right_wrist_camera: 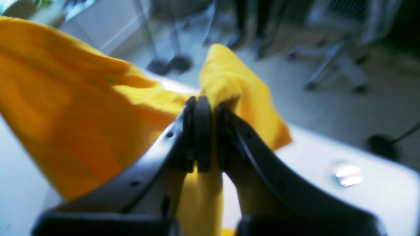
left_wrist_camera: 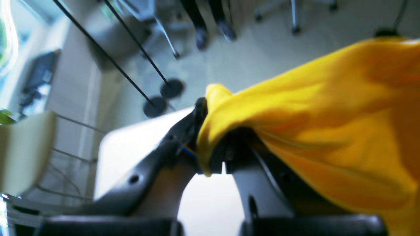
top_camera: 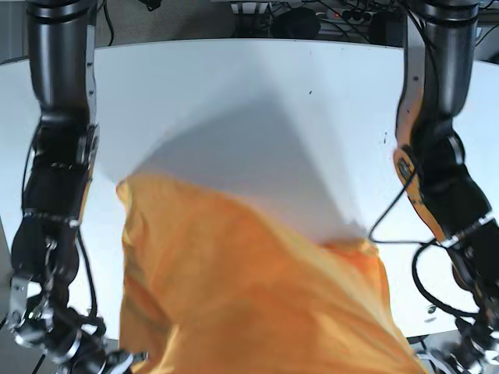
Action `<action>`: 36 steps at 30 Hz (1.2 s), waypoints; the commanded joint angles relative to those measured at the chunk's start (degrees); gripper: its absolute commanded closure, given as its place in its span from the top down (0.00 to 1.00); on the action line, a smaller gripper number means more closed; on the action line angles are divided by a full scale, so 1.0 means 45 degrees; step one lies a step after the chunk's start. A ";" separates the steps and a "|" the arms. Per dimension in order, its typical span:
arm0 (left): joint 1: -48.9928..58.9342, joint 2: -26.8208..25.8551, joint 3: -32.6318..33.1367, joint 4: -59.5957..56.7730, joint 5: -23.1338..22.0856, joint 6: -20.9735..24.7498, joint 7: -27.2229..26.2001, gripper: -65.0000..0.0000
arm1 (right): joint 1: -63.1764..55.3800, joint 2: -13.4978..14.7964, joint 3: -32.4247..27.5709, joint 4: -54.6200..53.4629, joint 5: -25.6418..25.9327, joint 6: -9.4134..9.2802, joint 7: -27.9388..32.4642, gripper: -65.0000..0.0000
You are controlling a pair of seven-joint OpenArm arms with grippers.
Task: Fold the T-shirt properly
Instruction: 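Lift and lay the orange shirt flat with both grippers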
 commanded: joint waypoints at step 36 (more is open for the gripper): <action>1.8254 0.1158 -0.6813 0.9099 -0.0252 -0.1096 0.1036 0.00 | -1.6704 -0.1393 0.4070 0.8119 0.0300 0.0820 -0.1026 0.03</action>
